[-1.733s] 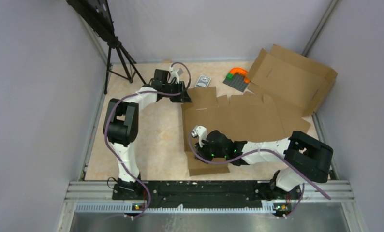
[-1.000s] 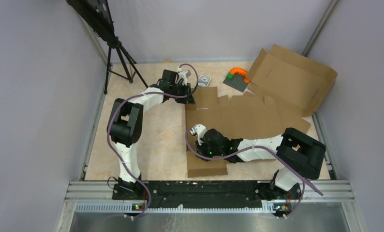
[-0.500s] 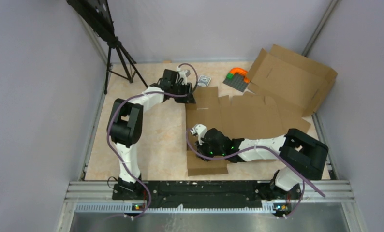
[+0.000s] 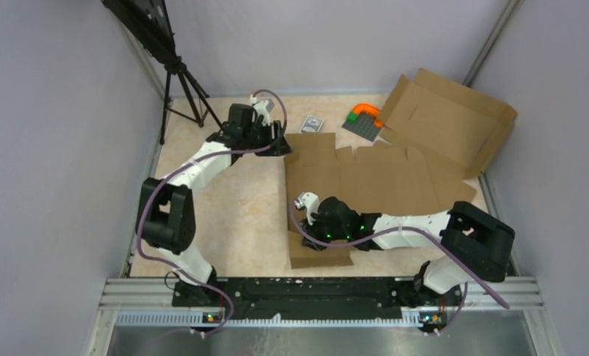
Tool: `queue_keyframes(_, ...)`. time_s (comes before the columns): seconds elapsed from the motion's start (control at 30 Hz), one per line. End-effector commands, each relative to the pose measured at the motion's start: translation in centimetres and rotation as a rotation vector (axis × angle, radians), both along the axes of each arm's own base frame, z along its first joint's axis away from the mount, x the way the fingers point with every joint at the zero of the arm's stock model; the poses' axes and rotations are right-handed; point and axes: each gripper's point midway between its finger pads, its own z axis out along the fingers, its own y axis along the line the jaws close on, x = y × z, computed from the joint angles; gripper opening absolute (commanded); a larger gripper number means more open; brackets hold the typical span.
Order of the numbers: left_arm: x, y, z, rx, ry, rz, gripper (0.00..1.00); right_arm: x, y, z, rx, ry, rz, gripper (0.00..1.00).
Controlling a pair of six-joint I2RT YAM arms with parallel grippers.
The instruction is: Fold the paper box
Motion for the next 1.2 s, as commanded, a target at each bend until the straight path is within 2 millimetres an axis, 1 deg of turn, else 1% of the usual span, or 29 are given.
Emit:
queue_keyframes(0.0,-1.9,0.5,0.3,-0.035,0.003,0.041,0.59,0.5,-0.2,0.5,-0.003,-0.023,0.002,0.2)
queue_keyframes(0.13,-4.8,1.2,-0.6,-0.057,0.023,0.086,0.58,1.4,-0.8,0.4,-0.052,-0.044,-0.047,0.28)
queue_keyframes(0.17,-5.9,1.4,-1.6,-0.054,0.044,0.101,0.58,1.6,-0.7,0.6,-0.049,-0.048,-0.051,0.29)
queue_keyframes(0.2,-6.7,1.5,-1.6,-0.063,0.047,0.107,0.59,1.6,-0.5,0.6,-0.047,-0.046,-0.049,0.3)
queue_keyframes(0.3,-9.0,1.6,-2.6,-0.065,0.084,0.125,0.6,2.0,-0.1,0.7,-0.043,-0.05,-0.058,0.31)
queue_keyframes(0.4,-10.7,1.4,-3.3,-0.07,0.111,0.114,0.6,2.6,-0.1,0.6,-0.058,-0.061,-0.083,0.31)
queue_keyframes(0.53,-11.6,1.6,-3.8,-0.066,0.129,0.123,0.6,2.5,0.1,1.0,-0.038,-0.064,-0.074,0.31)
queue_keyframes(0.63,-11.5,2.4,-3.3,-0.051,0.108,0.165,0.6,2.4,-0.1,1.9,-0.014,-0.078,-0.076,0.37)
queue_keyframes(0.7,-11.2,3.4,-3.1,-0.03,0.095,0.229,0.62,2.7,-0.5,2.7,-0.003,-0.093,-0.104,0.4)
queue_keyframes(0.77,-11.0,4.4,-3.4,0.004,0.104,0.279,0.62,3.0,-1.3,3.6,0.0,-0.099,-0.137,0.41)
queue_keyframes(0.83,-10.9,4.7,-4.2,0.025,0.131,0.29,0.63,3.5,-2.2,4.4,0.0,-0.093,-0.174,0.42)
queue_keyframes(0.93,-11.1,4.3,-6.1,0.028,0.195,0.274,0.62,4.3,-4.2,5.2,-0.011,-0.056,-0.25,0.43)
queue_keyframes(0.97,-11.2,4.1,-6.6,0.026,0.215,0.27,0.62,4.6,-5.1,5.7,-0.01,-0.048,-0.285,0.45)
queue_keyframes(1.03,-11.2,3.9,-7.6,0.019,0.247,0.265,0.61,5.3,-7.5,6.2,-0.019,-0.02,-0.381,0.53)
queue_keyframes(1.1,-11.4,3.8,-8.3,0.017,0.27,0.266,0.61,5.4,-9.6,7.3,0.0,0.0,-0.461,0.6)
queue_keyframes(1.17,-11.5,3.7,-8.8,0.014,0.291,0.264,0.61,5.3,-12.2,7.8,-0.01,0.008,-0.547,0.69)
